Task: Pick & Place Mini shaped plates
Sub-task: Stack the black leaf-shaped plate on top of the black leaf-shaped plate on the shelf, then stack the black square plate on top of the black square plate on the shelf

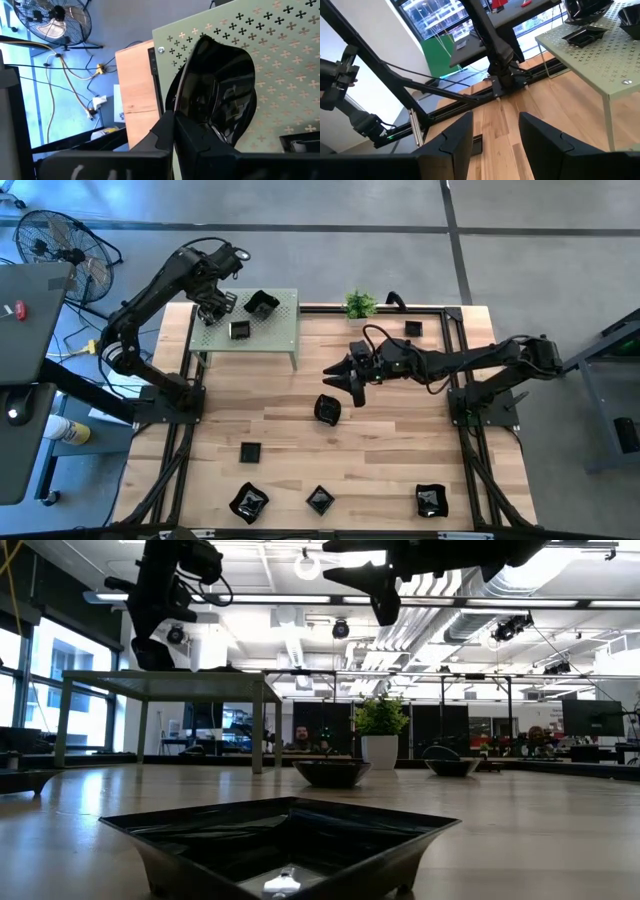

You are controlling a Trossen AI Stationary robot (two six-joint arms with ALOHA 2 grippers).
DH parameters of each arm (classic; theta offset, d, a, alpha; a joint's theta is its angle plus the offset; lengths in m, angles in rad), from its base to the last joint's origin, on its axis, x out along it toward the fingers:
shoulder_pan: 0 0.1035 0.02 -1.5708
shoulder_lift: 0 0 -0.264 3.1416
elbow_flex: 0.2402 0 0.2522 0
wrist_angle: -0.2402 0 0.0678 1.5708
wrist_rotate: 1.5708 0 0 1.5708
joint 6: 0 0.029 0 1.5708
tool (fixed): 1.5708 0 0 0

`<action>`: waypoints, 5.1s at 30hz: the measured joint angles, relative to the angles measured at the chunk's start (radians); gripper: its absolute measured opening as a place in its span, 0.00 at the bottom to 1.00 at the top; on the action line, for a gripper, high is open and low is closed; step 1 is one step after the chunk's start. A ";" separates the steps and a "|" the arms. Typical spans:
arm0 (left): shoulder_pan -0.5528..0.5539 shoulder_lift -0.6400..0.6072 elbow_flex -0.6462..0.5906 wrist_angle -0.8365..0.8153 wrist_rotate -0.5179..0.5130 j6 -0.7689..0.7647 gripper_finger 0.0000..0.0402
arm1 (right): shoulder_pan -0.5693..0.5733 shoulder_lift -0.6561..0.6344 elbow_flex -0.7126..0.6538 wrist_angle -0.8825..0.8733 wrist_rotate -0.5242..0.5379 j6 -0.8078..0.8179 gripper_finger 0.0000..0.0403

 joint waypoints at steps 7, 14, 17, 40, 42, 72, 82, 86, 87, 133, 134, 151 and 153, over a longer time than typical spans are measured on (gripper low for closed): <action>0.000 0.000 0.000 -0.012 0.007 0.000 0.14 | 0.000 0.000 0.000 0.000 0.005 -0.004 0.38; 0.000 0.000 0.003 -0.019 0.029 0.016 0.21 | 0.000 0.000 0.000 0.003 0.021 -0.011 0.38; 0.000 -0.002 0.031 -0.018 0.089 0.018 0.18 | 0.000 0.000 0.000 0.003 0.022 -0.011 0.38; -0.628 -0.519 -0.617 1.158 0.357 0.149 0.00 | -0.080 -0.156 0.000 -0.404 0.192 -0.054 0.03; -0.662 -0.534 -0.656 1.169 0.387 0.160 0.00 | -0.072 -0.177 0.000 -0.479 0.211 -0.044 0.02; -1.096 -0.418 -0.827 0.831 0.620 -0.066 0.00 | 0.063 -0.194 0.000 -0.510 0.352 -0.036 0.01; -1.094 -0.402 -0.900 0.804 0.738 -0.088 0.00 | 0.063 -0.194 0.000 -0.491 0.334 -0.044 0.02; -1.094 -0.377 -0.900 0.769 0.735 -0.070 0.04 | 0.063 -0.194 0.000 -0.472 0.332 -0.044 0.02; -1.094 -0.370 -0.900 0.763 0.736 -0.061 0.06 | 0.063 -0.194 0.000 -0.468 0.331 -0.044 0.02; -1.244 -0.031 -0.900 1.030 0.757 0.025 0.02 | 0.060 -0.193 -0.001 -0.430 0.348 -0.061 0.02; -1.244 -0.031 -0.900 1.030 0.757 0.024 0.02 | 0.060 -0.193 -0.001 -0.431 0.349 -0.062 0.02; -1.193 -0.185 -0.900 0.992 0.780 -0.054 0.00 | 0.060 -0.193 -0.001 -0.430 0.350 -0.062 0.01; -1.168 -0.227 -0.900 0.984 0.779 -0.071 0.00 | 0.060 -0.193 -0.001 -0.430 0.352 -0.062 0.01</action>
